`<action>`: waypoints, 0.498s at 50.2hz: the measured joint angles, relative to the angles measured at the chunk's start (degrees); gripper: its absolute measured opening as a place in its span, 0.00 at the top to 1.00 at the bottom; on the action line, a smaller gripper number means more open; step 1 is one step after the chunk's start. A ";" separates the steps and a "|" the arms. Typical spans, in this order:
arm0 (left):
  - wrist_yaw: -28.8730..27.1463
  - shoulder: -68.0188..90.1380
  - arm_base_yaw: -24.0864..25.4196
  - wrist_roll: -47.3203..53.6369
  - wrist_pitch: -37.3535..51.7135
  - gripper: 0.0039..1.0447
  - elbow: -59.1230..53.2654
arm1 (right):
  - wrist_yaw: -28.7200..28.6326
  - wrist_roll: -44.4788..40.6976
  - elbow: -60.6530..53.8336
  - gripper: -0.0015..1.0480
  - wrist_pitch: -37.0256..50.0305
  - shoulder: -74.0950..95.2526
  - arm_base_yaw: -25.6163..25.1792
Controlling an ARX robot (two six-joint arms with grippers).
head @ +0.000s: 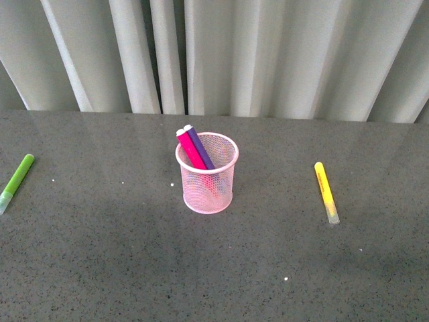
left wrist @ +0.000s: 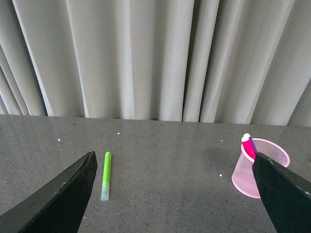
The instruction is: Insert purple and pink pens into pink cup
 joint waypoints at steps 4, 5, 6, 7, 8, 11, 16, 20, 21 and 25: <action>-0.02 0.02 0.00 0.00 0.00 0.06 0.00 | -0.02 0.00 0.00 0.97 -0.02 0.00 0.00; -0.02 0.00 0.00 0.00 0.00 0.06 0.00 | -0.02 0.00 0.00 0.97 -0.02 0.00 0.00; -0.02 0.00 0.00 0.00 0.00 0.06 0.00 | -0.02 0.00 0.00 0.97 -0.02 0.00 0.00; -0.02 0.00 0.00 0.00 0.00 0.06 0.00 | -0.02 0.00 0.00 0.97 -0.02 0.00 0.00; 0.00 0.00 0.00 0.00 0.00 0.06 0.00 | -0.02 0.00 0.00 0.97 -0.02 0.00 0.00; 0.00 0.00 0.00 0.00 0.00 0.06 0.00 | -0.02 0.00 0.00 0.97 -0.02 0.00 0.00; 0.00 0.02 0.00 0.00 0.00 0.06 0.00 | -0.02 -0.02 0.00 0.91 -0.02 0.00 0.00; 0.00 0.00 0.00 0.00 0.00 0.06 0.00 | -0.02 0.00 0.00 0.79 -0.02 0.00 0.00; -0.02 0.00 0.00 0.00 0.00 0.06 0.00 | 0.00 0.00 0.00 0.76 -0.02 0.00 0.00; -0.02 0.00 0.00 0.00 0.00 0.06 0.00 | 0.00 0.00 0.00 0.60 -0.02 0.00 0.00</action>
